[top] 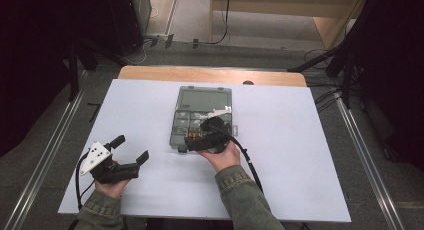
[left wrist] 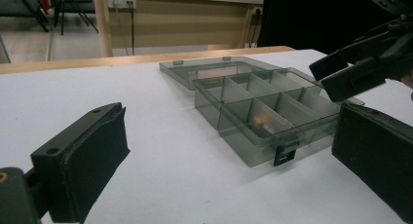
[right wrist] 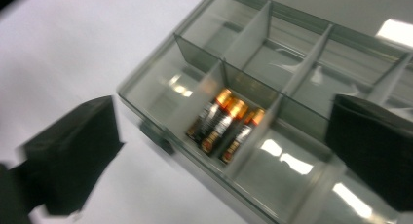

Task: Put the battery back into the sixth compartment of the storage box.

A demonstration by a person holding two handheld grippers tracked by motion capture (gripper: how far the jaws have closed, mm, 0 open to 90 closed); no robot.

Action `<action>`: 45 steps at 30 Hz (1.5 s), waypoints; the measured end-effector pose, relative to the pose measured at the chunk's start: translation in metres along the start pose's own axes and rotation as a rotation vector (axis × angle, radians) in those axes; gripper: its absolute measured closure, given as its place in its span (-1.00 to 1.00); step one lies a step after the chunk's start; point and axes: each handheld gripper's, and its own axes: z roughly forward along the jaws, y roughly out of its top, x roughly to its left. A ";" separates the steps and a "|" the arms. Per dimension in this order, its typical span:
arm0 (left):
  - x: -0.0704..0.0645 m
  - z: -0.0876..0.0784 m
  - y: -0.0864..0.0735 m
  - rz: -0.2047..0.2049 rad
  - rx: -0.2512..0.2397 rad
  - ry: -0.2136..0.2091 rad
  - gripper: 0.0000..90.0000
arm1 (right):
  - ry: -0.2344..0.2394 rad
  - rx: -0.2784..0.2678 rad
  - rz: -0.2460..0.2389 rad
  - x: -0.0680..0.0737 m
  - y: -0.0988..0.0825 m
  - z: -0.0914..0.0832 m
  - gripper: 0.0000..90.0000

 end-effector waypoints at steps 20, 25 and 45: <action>-0.004 0.000 -0.001 0.024 0.013 0.007 -1.00 | -0.071 -0.249 -0.106 -0.026 -0.044 -0.044 -1.00; -0.003 0.000 -0.001 0.023 0.014 0.010 -1.00 | -0.083 -0.280 -0.077 -0.042 -0.057 -0.056 -1.00; -0.003 -0.001 -0.001 0.025 0.016 0.016 -1.00 | -0.191 -0.389 0.069 -0.105 -0.112 -0.104 -1.00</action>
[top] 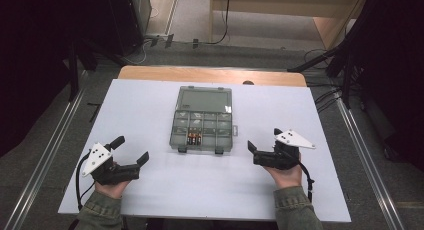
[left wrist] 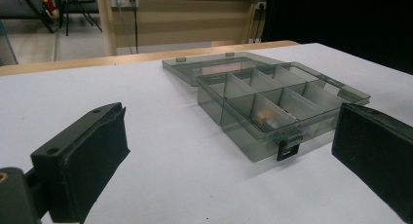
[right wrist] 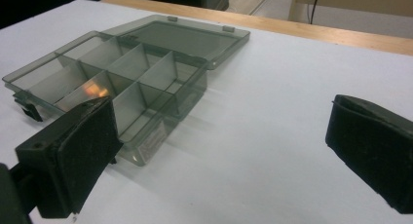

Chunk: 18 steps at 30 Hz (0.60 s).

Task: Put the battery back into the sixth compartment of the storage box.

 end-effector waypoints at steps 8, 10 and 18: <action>0.000 0.000 0.000 0.002 0.001 0.004 -1.00 | -0.050 -0.050 0.028 -0.023 -0.015 -0.021 -0.98; 0.000 -0.001 0.000 0.003 0.002 0.004 -1.00 | -0.056 -0.048 0.039 -0.029 -0.020 -0.025 -0.98; 0.000 0.001 -0.001 0.008 0.007 0.006 -1.00 | -0.101 -0.084 0.095 -0.058 -0.039 -0.045 -0.97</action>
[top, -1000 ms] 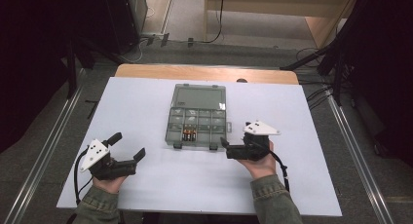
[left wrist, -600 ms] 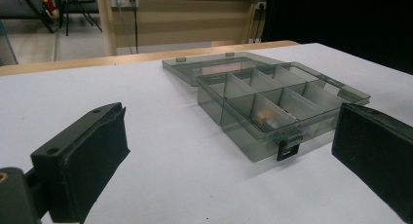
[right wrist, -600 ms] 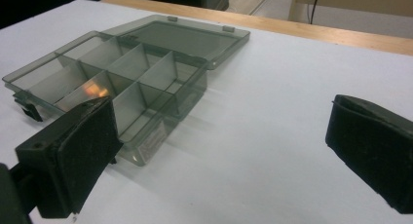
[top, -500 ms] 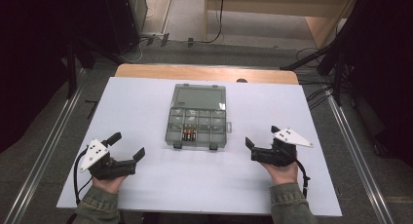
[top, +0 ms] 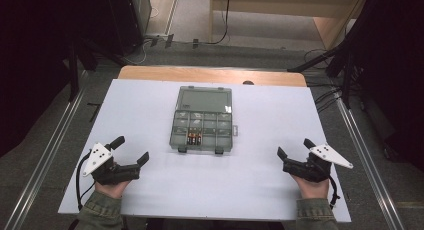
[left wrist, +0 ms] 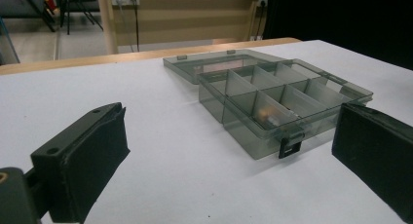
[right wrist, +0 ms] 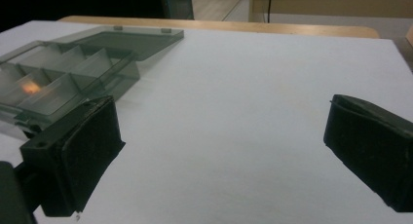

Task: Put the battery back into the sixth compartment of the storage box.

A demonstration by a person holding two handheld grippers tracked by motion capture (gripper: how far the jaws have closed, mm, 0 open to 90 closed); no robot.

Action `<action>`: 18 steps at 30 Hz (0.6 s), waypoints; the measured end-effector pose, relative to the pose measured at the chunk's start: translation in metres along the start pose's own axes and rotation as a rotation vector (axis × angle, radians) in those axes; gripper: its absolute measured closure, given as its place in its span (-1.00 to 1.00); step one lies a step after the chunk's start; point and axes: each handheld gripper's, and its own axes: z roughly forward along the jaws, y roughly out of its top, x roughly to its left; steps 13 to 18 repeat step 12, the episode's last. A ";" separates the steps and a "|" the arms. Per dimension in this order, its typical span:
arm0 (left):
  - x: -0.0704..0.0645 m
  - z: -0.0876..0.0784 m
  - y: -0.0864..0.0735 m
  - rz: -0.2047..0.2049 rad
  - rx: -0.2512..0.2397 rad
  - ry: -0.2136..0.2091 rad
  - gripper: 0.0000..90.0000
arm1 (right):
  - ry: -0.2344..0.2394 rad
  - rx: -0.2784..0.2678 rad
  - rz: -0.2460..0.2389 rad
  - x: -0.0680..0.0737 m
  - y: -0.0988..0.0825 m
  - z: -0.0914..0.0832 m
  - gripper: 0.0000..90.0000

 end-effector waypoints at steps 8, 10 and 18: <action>-0.001 0.000 -0.001 0.005 0.005 -0.002 -1.00 | 0.017 -0.014 -0.007 -0.003 -0.004 -0.002 -0.95; -0.001 0.000 -0.001 0.007 0.005 -0.008 -1.00 | 0.026 -0.016 -0.029 0.001 -0.004 -0.001 -0.95; -0.001 0.001 -0.001 0.009 0.003 -0.022 -1.00 | 0.037 -0.014 -0.033 0.006 -0.005 0.000 -0.95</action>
